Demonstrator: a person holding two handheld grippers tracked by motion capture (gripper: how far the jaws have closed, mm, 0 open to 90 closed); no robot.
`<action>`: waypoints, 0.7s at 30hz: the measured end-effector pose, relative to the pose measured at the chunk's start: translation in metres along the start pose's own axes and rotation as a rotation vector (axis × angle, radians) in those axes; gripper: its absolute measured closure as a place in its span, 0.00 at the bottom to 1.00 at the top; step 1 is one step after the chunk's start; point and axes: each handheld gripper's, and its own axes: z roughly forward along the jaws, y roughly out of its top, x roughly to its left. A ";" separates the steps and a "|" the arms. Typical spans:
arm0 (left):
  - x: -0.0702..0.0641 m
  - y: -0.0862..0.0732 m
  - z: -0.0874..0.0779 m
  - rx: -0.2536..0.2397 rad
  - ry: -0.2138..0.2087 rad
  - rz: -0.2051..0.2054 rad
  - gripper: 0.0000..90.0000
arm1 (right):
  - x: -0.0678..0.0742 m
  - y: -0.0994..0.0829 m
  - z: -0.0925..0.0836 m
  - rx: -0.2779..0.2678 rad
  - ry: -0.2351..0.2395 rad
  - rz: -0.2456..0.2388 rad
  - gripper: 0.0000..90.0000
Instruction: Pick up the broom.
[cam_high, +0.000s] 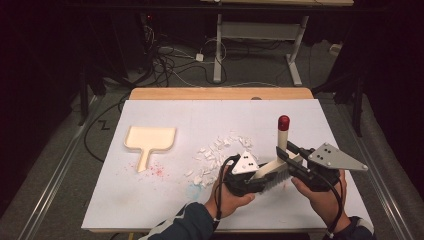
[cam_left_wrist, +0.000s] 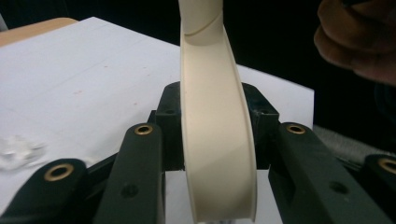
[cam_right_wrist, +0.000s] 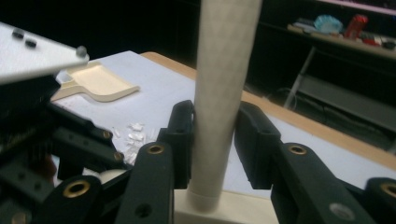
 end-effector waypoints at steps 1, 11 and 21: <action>0.003 0.001 -0.012 0.020 0.004 0.039 0.72 | 0.001 0.000 -0.001 -0.009 0.010 -0.018 0.74; 0.014 -0.014 -0.077 0.092 -0.035 0.162 0.72 | 0.008 -0.010 0.001 0.048 0.277 -0.183 0.52; 0.012 -0.035 -0.096 0.169 -0.157 0.225 0.72 | 0.028 -0.040 0.039 0.244 0.564 -0.247 0.40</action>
